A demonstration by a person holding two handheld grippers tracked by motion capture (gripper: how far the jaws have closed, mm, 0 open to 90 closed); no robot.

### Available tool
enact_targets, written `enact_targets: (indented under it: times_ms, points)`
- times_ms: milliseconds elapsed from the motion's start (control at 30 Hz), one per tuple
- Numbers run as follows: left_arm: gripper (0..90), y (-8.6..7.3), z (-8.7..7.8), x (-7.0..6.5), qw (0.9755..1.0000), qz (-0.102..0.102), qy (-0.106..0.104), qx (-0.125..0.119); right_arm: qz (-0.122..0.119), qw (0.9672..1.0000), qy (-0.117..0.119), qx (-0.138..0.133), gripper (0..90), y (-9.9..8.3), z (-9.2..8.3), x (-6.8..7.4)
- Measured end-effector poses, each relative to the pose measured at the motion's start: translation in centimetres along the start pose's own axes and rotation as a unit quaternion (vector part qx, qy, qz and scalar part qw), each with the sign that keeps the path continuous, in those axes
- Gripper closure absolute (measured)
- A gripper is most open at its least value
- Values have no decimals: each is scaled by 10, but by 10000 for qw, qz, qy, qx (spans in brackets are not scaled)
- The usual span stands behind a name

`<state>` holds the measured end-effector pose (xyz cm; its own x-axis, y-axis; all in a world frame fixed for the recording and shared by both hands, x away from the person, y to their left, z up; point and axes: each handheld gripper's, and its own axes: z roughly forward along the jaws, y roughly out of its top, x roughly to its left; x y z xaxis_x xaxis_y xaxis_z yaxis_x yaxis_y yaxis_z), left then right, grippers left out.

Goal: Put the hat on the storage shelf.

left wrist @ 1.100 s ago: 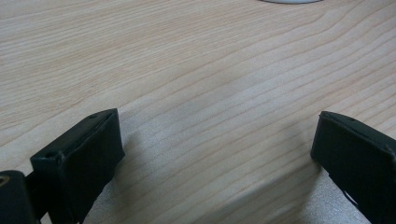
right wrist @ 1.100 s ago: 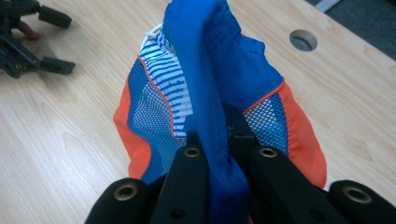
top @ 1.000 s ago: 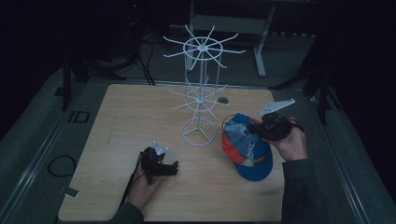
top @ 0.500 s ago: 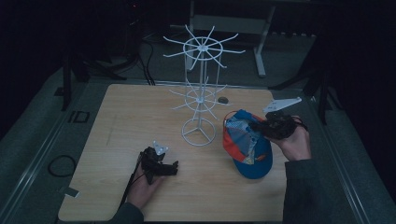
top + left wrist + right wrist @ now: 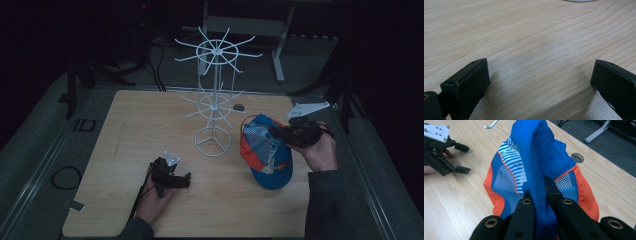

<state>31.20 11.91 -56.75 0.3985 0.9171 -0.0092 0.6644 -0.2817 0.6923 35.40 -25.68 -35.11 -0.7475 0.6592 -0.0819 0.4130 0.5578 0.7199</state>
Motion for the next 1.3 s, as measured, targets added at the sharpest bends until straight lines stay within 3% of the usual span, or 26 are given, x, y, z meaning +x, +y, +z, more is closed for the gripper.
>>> enact_targets:
  times_ms: [1300]
  points:
    - [25, 0, 0, 0, 10000, -1, 1, -8, -143, 9994, 3, -308, 881, 22, -34, 2]
